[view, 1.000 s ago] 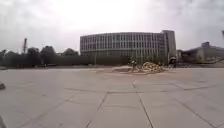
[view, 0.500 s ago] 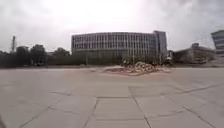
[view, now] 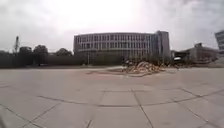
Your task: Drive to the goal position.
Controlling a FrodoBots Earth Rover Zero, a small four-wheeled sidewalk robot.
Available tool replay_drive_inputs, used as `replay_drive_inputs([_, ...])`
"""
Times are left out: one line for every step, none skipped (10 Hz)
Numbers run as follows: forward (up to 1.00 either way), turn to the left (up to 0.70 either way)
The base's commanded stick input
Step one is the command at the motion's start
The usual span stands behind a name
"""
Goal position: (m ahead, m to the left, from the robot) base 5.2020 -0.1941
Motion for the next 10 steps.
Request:
replay_drive_inputs([0.7, 0.0])
replay_drive_inputs([0.7, 0.0])
replay_drive_inputs([0.7, 0.0])
replay_drive_inputs([0.7, 0.0])
replay_drive_inputs([0.7, 0.0])
replay_drive_inputs([0.7, 0.0])
replay_drive_inputs([0.7, 0.0])
replay_drive_inputs([0.7, 0.0])
replay_drive_inputs([0.7, 0.0])
replay_drive_inputs([0.7, 0.0])
